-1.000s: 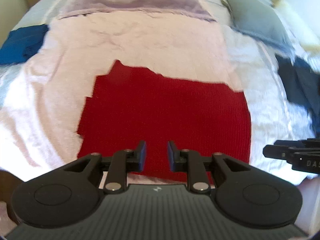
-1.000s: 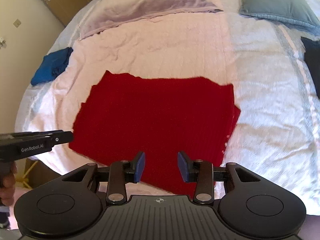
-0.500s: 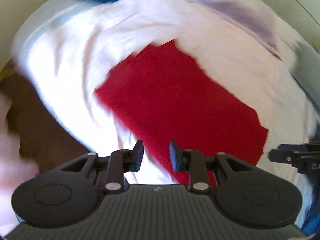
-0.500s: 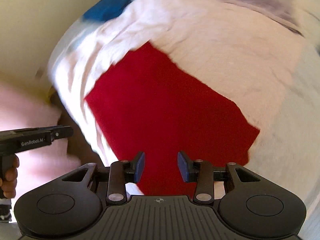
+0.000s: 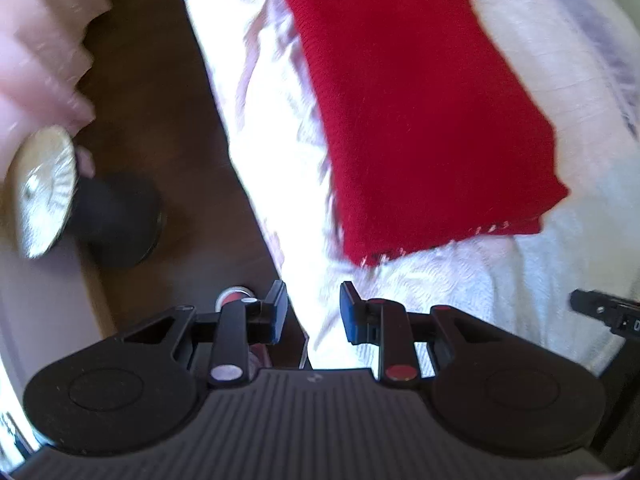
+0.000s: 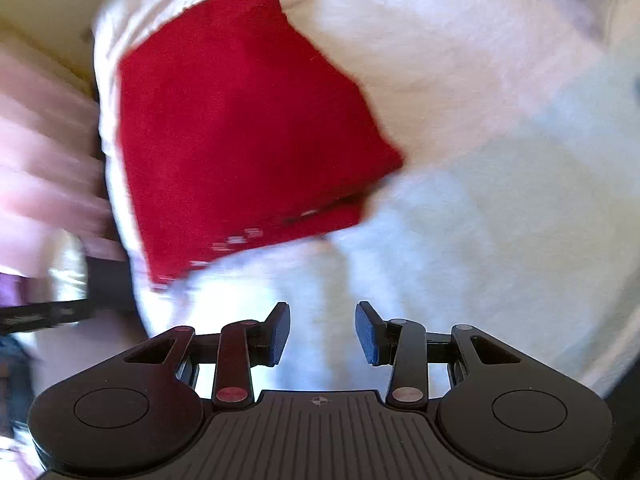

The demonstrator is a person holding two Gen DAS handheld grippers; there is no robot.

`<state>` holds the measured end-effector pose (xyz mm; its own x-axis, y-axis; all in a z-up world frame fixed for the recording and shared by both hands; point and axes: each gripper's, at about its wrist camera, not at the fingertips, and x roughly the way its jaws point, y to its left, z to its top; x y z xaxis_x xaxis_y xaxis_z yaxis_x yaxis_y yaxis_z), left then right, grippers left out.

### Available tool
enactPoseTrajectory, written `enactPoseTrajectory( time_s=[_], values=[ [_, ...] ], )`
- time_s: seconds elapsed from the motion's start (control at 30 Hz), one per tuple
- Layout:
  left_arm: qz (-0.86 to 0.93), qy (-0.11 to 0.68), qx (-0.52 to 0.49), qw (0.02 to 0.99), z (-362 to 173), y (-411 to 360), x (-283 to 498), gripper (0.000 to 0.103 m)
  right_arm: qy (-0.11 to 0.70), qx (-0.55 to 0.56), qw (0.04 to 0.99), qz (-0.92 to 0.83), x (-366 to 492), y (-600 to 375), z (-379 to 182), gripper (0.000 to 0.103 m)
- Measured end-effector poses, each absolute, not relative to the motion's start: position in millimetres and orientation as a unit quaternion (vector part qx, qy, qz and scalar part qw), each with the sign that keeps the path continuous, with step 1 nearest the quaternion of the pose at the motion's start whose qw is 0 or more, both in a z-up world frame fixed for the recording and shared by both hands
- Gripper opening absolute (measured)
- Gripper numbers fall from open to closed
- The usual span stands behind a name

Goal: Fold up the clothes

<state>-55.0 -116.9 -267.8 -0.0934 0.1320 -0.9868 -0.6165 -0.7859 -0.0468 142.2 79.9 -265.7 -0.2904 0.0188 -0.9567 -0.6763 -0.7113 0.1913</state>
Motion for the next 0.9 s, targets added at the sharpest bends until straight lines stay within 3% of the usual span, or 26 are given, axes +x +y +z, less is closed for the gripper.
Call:
enactPoseTrajectory(
  time_s=[0.13,0.53,0.9],
  values=[
    [0.743,0.186,-0.590,0.255,-240,-107,-46,0.024,0.226,-0.537,0.235,0.778,125,66,-239,0.040],
    [0.793,0.165,-0.526,0.258,-161,-93,-36,0.026,0.193,-0.495,0.182,0.827,92,53,-178,0.040],
    [0.787,0.161,-0.531,0.271,-166,-86,-34,0.028,0.196,-0.489,0.174,0.832,106,75,-181,0.040]
  ],
)
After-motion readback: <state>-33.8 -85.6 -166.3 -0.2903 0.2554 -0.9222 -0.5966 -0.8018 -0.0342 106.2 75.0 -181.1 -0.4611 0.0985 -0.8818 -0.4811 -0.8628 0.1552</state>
